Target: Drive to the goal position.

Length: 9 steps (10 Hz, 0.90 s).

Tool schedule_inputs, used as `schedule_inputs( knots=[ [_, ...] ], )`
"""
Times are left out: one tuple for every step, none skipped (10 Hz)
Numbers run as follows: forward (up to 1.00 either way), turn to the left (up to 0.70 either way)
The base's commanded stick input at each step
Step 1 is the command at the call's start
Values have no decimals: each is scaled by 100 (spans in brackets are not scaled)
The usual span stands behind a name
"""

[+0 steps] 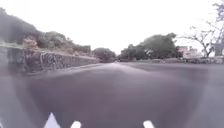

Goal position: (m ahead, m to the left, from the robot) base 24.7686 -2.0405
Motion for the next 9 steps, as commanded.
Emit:
schedule_inputs(
  knots=[
    [70, 0],
    [70, 0],
    [70, 0],
    [70, 0],
    [70, 0],
    [70, 0],
    [70, 0],
    [70, 0],
    [70, 0]
  ],
)
